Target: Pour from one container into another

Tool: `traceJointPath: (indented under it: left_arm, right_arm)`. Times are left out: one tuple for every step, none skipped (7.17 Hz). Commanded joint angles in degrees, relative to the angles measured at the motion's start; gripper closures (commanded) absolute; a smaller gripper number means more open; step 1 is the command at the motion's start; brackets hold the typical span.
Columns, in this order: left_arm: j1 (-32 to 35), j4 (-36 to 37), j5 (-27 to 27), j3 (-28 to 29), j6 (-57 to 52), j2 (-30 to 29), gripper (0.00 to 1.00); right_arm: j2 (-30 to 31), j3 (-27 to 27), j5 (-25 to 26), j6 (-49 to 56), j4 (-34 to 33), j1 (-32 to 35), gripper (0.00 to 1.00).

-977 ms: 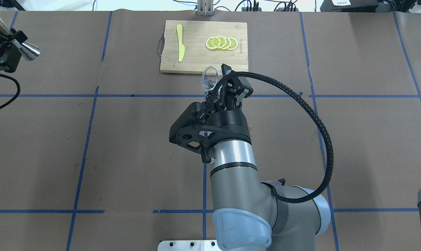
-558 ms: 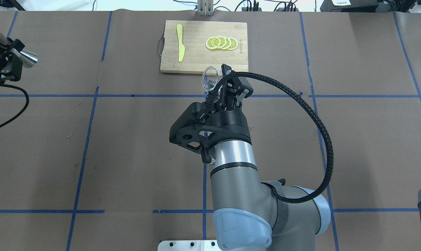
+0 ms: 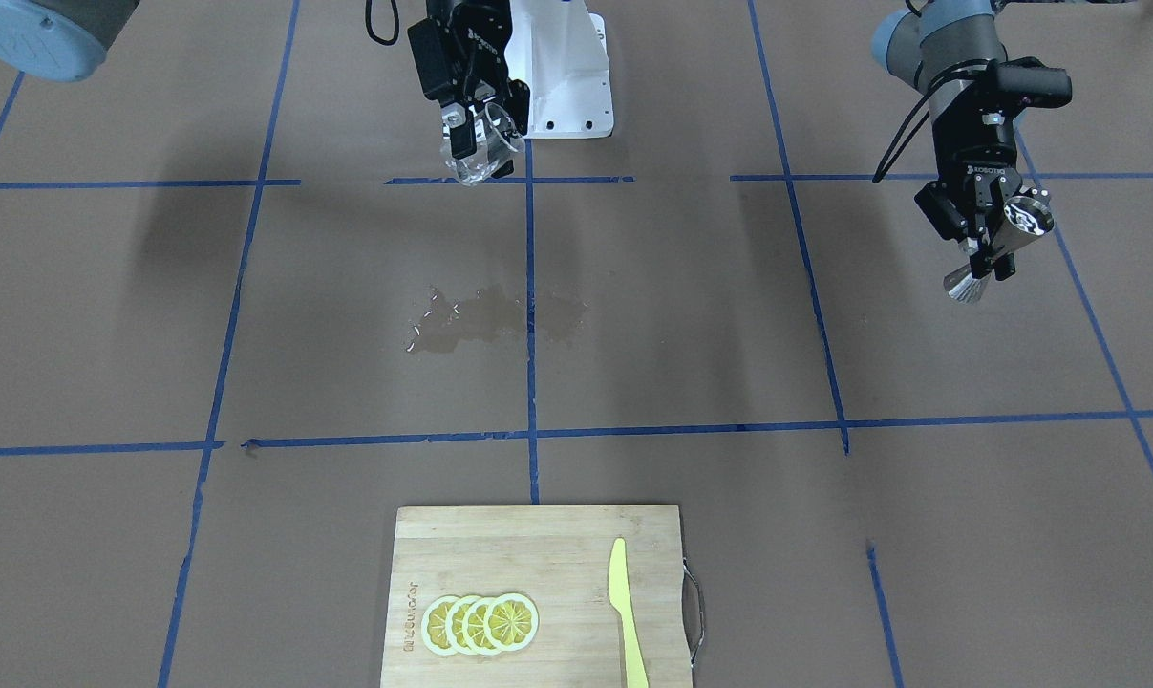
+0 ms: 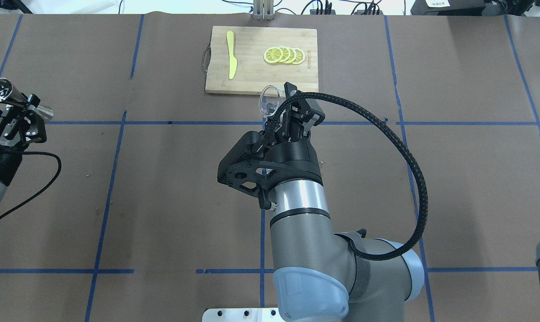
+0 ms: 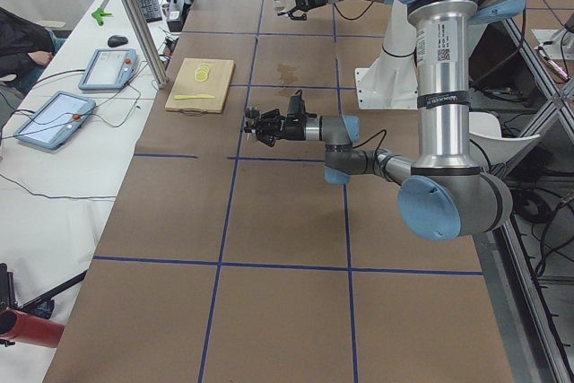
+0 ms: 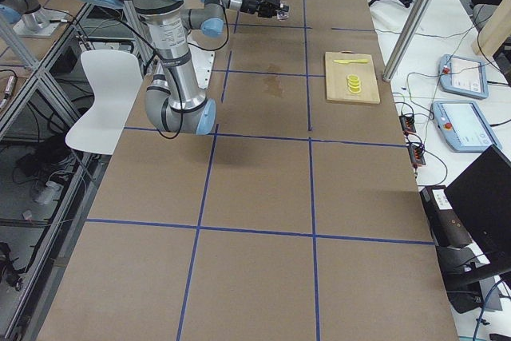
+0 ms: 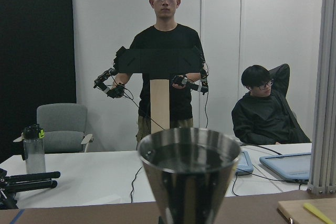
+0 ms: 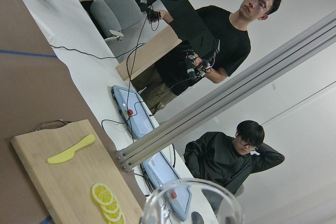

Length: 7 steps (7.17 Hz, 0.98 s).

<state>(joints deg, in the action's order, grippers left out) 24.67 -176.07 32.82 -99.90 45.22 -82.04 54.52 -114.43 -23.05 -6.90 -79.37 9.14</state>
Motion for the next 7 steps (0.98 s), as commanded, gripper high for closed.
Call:
traceJointPath:
  left_arm:
    - [-0.94, -0.41, -1.61, 1.81, 1.70, 0.21, 1.00]
    - [-2.77, -0.24, -1.88, 1.99, 7.11, 0.21, 1.00]
    - [-3.22, -0.15, -3.19, 2.95, 7.51, 0.21, 1.00]
    - [-4.62, -0.06, -6.42, 4.09, 7.51, 0.12, 1.00]
    - [-7.07, 0.03, -7.67, 4.71, 7.16, 0.12, 1.00]
    - [-9.35, 0.03, -8.21, 5.07, 7.07, 0.12, 1.00]
    - [-10.51, 0.03, -8.21, 6.03, 6.81, 0.12, 1.00]
  right_arm:
    - [-0.03, 0.00, 0.02, -0.05, 0.00, 0.00, 1.00]
    - [0.06, 0.00, -0.07, -0.05, 0.00, 0.00, 1.00]
    - [0.06, 0.00, -0.07, -0.05, 0.00, 0.00, 1.00]
    - [0.06, 0.00, -0.07, -0.05, 0.00, 0.00, 1.00]
    - [0.06, 0.00, -0.07, -0.05, 0.00, 0.00, 1.00]
    - [0.15, 0.00, -0.07, -0.05, 0.00, 0.00, 1.00]
    - [0.15, 0.00, 0.02, -0.05, 0.00, 0.00, 1.00]
